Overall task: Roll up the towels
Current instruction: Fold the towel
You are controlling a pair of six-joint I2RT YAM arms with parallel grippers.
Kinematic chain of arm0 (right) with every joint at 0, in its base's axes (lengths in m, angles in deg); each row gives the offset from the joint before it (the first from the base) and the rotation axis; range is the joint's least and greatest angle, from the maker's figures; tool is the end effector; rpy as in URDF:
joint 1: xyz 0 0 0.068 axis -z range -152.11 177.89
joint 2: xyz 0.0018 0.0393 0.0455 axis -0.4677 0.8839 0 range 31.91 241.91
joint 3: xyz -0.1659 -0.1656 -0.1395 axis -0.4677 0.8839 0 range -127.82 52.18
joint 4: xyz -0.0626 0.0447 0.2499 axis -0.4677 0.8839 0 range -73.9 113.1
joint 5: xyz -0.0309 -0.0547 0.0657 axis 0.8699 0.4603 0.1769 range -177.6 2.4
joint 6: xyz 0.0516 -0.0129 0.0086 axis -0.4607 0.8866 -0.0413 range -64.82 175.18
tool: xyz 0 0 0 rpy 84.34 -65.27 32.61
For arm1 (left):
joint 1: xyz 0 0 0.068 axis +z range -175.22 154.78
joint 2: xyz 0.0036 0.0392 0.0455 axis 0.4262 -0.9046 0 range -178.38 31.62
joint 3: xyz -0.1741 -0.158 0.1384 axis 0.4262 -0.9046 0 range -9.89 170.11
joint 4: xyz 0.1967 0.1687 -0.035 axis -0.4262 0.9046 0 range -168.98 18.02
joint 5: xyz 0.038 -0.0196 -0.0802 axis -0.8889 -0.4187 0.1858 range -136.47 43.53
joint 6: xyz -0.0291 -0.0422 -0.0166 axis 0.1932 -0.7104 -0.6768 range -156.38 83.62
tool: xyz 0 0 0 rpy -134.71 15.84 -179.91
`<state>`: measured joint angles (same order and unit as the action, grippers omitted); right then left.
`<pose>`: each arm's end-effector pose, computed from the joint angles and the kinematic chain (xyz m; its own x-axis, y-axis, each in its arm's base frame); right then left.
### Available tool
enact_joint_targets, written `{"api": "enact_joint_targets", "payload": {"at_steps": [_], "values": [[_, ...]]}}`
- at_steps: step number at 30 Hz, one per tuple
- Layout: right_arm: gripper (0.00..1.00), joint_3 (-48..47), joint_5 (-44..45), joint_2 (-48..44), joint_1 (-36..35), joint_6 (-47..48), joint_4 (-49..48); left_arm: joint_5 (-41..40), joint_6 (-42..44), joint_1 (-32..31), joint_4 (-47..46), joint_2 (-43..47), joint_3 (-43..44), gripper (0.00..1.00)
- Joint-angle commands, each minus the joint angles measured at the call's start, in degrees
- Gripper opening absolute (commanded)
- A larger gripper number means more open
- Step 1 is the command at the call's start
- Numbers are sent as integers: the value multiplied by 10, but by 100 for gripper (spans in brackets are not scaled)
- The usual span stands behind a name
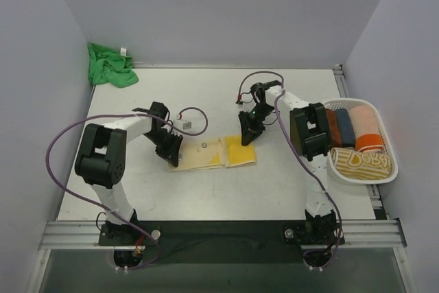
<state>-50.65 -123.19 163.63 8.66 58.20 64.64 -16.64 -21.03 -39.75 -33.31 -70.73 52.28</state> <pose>0.4290 0.1715 0.1441 -0.8999 -0.3592 -0.2473 -0.4354 0.7082 0.5557 0.2956 -0.0948 0.1546 -0.8642 0.4612 -0.2011 0.4991 0.7349 -0.4592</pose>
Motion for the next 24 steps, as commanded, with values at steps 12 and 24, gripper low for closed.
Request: {"api": "enact_joint_targets", "payload": {"at_steps": [12,24], "values": [[33,211,-150,-225,-105,-48,-29,-78,80,-19,109,-278,494,39],[36,215,-91,-196,-14,-56,-70,22,2,-19,104,-201,422,49]]}}
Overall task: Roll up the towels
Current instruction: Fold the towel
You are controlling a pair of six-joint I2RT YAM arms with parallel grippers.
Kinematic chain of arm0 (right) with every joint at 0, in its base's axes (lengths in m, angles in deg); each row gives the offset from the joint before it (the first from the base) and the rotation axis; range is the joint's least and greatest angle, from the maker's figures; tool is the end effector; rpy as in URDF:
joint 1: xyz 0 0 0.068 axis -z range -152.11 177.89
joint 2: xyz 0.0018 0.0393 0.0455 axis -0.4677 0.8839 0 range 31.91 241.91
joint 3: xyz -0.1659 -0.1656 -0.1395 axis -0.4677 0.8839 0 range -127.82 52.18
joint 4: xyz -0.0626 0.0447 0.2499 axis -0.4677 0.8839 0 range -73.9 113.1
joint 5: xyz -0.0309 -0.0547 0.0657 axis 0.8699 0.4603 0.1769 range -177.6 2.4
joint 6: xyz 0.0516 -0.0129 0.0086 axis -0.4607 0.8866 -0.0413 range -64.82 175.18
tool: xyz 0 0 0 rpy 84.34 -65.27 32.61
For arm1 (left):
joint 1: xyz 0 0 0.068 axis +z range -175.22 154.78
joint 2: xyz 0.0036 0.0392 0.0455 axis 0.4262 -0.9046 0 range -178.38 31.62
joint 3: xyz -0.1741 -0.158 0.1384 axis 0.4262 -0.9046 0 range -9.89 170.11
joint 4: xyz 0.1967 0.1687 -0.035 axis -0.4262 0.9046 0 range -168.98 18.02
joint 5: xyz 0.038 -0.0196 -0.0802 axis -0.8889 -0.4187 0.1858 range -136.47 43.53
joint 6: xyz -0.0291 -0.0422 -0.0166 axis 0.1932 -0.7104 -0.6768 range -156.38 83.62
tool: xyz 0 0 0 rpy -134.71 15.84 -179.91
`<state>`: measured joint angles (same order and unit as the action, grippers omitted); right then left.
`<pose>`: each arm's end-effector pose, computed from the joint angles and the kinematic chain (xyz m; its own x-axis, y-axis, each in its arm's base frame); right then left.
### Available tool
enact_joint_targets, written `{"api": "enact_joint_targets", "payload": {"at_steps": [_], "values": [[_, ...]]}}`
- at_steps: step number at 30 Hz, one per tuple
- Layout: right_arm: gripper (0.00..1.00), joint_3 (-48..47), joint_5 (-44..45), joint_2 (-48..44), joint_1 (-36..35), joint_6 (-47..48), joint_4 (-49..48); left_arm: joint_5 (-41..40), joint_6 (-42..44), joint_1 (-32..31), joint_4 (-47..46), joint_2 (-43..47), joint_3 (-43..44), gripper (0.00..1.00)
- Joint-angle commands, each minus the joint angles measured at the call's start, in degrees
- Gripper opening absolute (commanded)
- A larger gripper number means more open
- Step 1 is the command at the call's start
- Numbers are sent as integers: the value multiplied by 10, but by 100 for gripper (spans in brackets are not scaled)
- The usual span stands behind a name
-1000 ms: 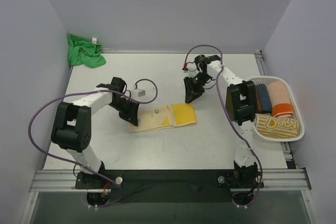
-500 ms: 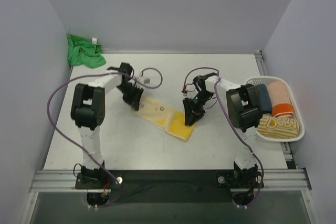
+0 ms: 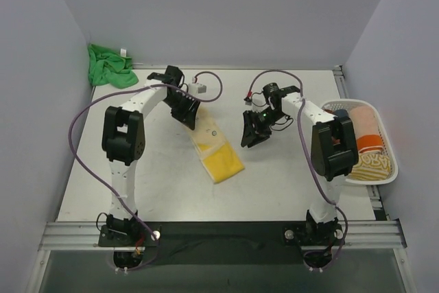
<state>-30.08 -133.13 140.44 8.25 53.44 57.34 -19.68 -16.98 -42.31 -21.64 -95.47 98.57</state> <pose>0.3569 0.1543 0.2177 -0.8848 -0.2931 -0.3623 -0.4659 0.5773 0.6706 0.4314 -0.1493 0.2001 -0.7528 0.5417 -0.3739 0.6540 0.6799 -0.3318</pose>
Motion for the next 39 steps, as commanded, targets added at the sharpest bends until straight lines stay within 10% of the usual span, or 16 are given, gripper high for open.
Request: {"api": "enact_joint_targets", "payload": {"at_steps": [1,11,18,39], "values": [[35,14,5,51,-13,-12,-2,61,-45,6,-21,51,-68,49],[28,75,-22,94,-44,-29,-53,114,-92,-2,-83,47,-108,41],[1,139,-40,71,-82,-59,-94,111,-91,-3,-87,25,-83,39],[11,186,-63,-5,-57,-100,-135,63,-99,-1,-83,-41,-77,22]]}}
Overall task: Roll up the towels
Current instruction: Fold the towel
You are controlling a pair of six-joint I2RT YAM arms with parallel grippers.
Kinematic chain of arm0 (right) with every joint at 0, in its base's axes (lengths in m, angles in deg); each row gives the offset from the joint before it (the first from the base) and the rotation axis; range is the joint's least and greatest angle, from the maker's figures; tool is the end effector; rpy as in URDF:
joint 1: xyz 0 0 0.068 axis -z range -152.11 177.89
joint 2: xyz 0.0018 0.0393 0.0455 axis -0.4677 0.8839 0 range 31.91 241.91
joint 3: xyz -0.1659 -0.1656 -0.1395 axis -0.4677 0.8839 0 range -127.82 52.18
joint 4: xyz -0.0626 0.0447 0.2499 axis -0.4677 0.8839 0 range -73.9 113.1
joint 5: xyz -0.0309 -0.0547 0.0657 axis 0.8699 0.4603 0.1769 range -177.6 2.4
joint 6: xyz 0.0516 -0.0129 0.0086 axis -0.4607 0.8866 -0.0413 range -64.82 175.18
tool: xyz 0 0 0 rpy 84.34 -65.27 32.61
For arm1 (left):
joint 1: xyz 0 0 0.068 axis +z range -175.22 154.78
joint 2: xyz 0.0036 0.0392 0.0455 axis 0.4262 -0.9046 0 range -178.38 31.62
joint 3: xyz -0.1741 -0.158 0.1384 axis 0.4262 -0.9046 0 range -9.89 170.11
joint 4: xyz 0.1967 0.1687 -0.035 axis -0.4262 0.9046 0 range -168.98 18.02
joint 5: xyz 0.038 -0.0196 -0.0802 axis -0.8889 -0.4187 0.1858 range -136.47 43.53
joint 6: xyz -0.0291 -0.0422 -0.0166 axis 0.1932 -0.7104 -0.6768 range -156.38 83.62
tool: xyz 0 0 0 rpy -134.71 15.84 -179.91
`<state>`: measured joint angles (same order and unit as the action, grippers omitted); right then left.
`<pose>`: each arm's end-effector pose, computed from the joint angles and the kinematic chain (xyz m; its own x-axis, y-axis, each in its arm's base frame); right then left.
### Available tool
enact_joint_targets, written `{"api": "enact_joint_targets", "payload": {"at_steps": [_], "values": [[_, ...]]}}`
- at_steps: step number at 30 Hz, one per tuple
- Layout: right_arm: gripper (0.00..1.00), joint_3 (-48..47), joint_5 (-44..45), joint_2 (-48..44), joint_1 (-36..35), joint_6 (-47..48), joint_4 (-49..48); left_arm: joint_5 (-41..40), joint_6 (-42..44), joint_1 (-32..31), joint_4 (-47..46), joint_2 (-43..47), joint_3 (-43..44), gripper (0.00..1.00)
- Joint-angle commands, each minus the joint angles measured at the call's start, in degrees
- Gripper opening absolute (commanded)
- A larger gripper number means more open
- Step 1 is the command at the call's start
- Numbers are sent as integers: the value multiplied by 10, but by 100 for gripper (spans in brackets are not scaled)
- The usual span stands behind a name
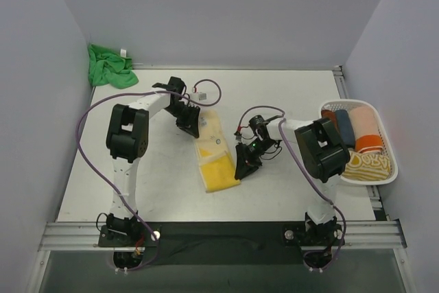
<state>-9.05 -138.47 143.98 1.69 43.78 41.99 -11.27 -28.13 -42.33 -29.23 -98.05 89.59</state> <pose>0.2952 0.1759 0.1121 -0.9427 -0.3248 -0.0758 -0.2571 0.5630 0.7854 0.4226 -0.1514 0.1439 -0.8830 0.3945 -0.2544 0.4682 0.7021 -0.5365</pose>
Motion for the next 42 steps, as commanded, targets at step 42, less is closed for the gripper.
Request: {"api": "enact_joint_targets", "payload": {"at_steps": [42], "values": [[0,-172,73,35,-11,-22,-35,-10,59,12,16,-10,-20,25]]}}
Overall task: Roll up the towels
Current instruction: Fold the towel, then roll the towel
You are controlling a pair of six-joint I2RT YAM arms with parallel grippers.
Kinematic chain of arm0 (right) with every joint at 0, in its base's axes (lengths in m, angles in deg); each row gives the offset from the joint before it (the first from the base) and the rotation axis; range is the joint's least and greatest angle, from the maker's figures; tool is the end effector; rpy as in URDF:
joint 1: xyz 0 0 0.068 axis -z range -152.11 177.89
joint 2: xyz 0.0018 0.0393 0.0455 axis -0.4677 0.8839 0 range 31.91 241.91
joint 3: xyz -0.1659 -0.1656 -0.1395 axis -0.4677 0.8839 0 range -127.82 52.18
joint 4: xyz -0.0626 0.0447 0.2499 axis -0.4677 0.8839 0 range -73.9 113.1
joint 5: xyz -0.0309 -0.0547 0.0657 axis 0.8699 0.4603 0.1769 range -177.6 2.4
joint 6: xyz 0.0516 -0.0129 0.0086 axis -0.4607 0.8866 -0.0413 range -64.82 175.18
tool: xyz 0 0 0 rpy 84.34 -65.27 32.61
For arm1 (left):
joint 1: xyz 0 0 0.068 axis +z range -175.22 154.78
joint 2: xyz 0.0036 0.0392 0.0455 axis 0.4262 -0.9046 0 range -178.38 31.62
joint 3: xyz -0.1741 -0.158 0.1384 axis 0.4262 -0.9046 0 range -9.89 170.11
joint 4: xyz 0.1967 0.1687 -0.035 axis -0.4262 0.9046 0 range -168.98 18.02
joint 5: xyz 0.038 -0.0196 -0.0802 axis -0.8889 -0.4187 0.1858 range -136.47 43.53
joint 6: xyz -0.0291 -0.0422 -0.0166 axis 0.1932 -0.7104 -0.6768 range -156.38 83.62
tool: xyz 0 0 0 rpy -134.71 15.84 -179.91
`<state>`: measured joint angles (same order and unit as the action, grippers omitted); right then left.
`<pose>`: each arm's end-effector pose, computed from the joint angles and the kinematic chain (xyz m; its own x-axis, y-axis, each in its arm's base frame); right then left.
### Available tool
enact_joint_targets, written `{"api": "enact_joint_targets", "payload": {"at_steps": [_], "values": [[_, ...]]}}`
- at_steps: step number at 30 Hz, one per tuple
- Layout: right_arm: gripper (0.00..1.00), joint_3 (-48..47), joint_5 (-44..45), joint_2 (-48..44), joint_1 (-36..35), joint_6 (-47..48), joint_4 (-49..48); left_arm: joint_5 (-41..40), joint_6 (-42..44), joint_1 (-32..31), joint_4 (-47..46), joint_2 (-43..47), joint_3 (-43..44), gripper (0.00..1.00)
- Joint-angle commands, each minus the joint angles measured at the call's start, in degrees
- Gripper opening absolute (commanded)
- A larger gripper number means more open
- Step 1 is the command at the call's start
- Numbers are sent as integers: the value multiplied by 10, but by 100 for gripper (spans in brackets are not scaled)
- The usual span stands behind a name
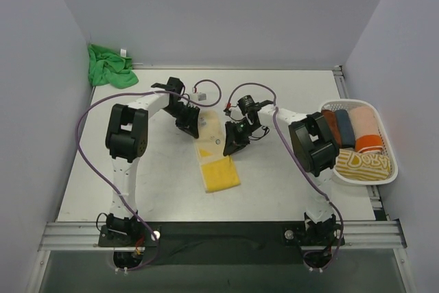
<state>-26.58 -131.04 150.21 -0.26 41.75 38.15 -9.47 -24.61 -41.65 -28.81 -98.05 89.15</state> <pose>0.3586 0.2196 0.1483 -0.9009 -0.2907 -0.3223 -0.4336 0.5690 0.6987 0.4221 -0.1466 0.1424 -0.8620 0.4241 -0.2777 0.5047 0.6664 -0.5489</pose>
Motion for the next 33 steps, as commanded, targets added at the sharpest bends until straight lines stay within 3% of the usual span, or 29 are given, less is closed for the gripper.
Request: {"api": "enact_joint_targets", "payload": {"at_steps": [1,12,17,21,24,27,31,32,33], "values": [[0,4,-2,-27,12,-1,5,-29,25,5,12,-11,-17,25],[0,14,-8,-18,15,-4,-11,-36,37,4,12,-10,-18,27],[0,24,-5,-1,16,-15,-12,-7,62,13,17,31,-19,45],[0,46,-18,18,14,-33,-23,19,104,21,5,167,-72,57],[0,56,-19,22,16,-48,-31,-26,160,-9,-21,278,-154,61],[6,54,-23,21,19,-63,-31,-143,212,-90,-73,381,-271,61],[21,44,-31,11,19,-83,-30,-251,212,-221,-153,464,-393,61],[32,43,-32,5,19,-85,-29,-272,211,-256,-162,473,-415,61],[37,40,-33,2,20,-85,-24,-291,209,-285,-180,488,-430,61]]}}
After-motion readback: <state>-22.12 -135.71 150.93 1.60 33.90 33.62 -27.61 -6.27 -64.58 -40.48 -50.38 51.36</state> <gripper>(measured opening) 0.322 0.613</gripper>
